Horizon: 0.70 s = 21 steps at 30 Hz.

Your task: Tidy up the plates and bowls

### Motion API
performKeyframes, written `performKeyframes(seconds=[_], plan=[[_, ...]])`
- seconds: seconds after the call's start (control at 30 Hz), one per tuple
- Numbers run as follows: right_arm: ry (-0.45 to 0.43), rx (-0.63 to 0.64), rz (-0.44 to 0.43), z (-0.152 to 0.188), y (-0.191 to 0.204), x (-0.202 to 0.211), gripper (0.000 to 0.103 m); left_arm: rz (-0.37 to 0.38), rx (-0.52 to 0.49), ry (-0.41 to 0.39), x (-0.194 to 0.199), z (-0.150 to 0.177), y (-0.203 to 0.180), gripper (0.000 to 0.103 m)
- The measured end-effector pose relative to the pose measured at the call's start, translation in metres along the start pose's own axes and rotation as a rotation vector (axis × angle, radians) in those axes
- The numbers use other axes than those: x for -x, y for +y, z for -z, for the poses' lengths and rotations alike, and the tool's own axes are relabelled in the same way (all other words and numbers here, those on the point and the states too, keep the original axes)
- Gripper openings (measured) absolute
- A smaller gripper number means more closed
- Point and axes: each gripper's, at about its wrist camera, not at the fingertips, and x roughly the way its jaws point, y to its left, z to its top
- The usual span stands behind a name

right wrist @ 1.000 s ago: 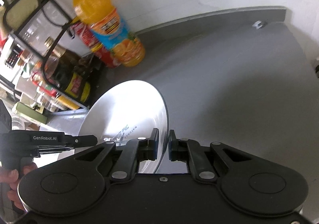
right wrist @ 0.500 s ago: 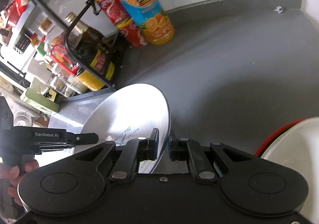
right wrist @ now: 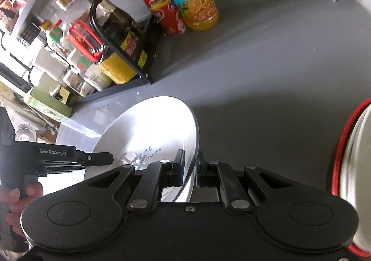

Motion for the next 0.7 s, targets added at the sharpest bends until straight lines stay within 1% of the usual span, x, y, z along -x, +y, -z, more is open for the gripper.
performKeyframes(seconds=[0.27, 0.5, 0.7], plan=[[0.025, 0.006, 0.046, 0.018, 0.012, -0.009, 0.01, -0.015, 0.006, 0.031, -0.008, 0.011, 0.021, 0.013], [0.033, -0.006, 0.09, 0.025, 0.014, -0.013, 0.01, -0.019, -0.017, 0.041, -0.014, 0.015, 0.024, 0.013], [0.036, -0.016, 0.1, 0.027, 0.017, -0.016, 0.01, -0.023, -0.024, 0.038, -0.018, 0.013, 0.026, 0.013]])
